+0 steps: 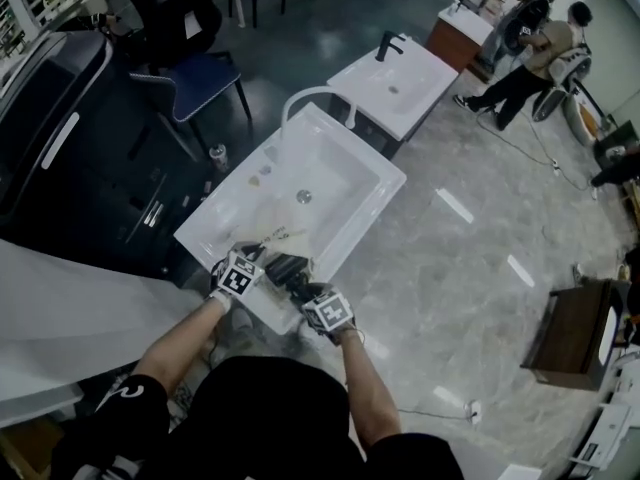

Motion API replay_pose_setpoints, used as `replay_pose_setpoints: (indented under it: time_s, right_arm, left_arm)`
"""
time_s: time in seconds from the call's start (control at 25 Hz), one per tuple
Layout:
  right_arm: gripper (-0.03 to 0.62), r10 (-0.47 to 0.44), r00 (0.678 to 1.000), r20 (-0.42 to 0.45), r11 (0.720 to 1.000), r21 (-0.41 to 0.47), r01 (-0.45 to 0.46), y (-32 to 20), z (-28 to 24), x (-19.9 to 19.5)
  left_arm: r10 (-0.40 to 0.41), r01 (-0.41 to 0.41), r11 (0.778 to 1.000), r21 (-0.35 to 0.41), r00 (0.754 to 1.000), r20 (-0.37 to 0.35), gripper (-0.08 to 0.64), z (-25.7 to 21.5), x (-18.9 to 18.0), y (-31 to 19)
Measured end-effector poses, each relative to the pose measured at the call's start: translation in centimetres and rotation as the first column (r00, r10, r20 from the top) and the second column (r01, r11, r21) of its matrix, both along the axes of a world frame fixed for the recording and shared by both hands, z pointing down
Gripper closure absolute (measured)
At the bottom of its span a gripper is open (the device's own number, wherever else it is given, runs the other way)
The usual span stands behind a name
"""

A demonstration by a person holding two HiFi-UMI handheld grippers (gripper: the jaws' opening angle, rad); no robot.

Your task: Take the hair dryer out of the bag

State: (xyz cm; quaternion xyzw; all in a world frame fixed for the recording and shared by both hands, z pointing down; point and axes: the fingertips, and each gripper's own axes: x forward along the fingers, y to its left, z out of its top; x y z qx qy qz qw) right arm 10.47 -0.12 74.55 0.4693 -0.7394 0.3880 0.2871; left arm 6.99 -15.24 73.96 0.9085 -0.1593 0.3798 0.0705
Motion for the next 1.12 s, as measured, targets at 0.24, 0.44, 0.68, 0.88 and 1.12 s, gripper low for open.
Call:
replay_pose_setpoints:
  time_s: [0.24, 0.44, 0.68, 0.88, 1.12]
  right_arm:
    - [0.391, -0.091, 0.995, 0.045, 0.995, 0.047, 0.089, 0.4, -2.1, -0.3]
    - [0.391, -0.157, 0.985, 0.064, 0.986, 0.067, 0.153, 1.0, -3.3, 0.0]
    - [0.391, -0.252, 0.964, 0.081, 0.965, 0.097, 0.244, 1.4, -3.4, -0.3]
    - [0.39, -0.32, 0.942, 0.098, 0.944, 0.117, 0.308, 1.5, -4.0, -0.6]
    - [0.39, -0.42, 0.901, 0.11, 0.905, 0.127, 0.406, 3.2, -4.0, -1.4]
  left_arm:
    - [-0.118, 0.112, 0.99, -0.085, 0.991, -0.063, 0.529, -0.2, -0.5, 0.4]
    - [-0.193, 0.184, 0.978, -0.102, 0.977, -0.094, 0.529, -0.9, -0.6, 0.9]
    - [-0.292, 0.283, 0.955, -0.089, 0.949, -0.118, 0.529, -1.7, -2.1, 1.5]
    - [-0.354, 0.345, 0.935, -0.086, 0.924, -0.146, 0.529, -2.5, -3.5, 2.7]
    - [-0.413, 0.402, 0.91, -0.096, 0.896, -0.162, 0.526, -2.6, -4.8, 3.5]
